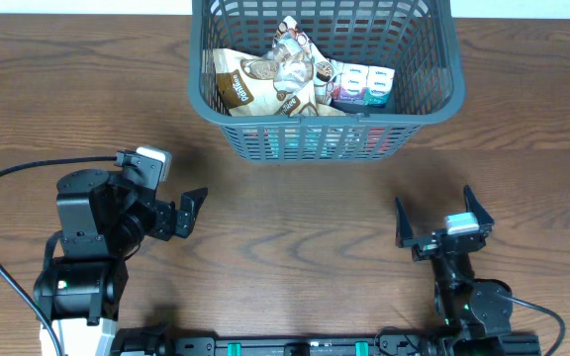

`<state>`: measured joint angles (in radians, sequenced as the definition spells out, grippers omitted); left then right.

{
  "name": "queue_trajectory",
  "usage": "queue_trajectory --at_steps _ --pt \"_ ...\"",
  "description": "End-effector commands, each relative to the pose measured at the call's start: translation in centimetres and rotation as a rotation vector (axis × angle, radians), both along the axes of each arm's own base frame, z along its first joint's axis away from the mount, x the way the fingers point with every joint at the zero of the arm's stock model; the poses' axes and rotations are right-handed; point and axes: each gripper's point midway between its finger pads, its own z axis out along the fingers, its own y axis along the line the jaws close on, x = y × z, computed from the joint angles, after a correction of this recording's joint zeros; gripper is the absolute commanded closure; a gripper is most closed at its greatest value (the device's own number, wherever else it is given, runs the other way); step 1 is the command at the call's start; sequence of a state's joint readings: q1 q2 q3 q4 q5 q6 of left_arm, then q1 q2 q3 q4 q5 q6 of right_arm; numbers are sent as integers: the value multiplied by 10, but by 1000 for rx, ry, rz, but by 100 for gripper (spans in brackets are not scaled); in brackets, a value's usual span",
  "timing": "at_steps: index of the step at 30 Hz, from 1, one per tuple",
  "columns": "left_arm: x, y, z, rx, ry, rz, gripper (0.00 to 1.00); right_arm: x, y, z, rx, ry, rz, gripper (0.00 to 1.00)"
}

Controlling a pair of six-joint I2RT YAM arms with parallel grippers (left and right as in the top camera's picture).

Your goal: Pack container

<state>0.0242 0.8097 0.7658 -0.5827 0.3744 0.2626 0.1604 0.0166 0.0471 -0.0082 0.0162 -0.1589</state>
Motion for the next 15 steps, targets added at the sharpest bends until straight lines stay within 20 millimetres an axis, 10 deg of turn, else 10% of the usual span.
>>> queue_trajectory --at_steps 1,15 --pt "0 0 0 10 -3 -6 1 1 0 -11 -91 0 -6 1" --pt "0 0 0 10 -3 -6 1 4 -25 -33 -49 90 -118 1"
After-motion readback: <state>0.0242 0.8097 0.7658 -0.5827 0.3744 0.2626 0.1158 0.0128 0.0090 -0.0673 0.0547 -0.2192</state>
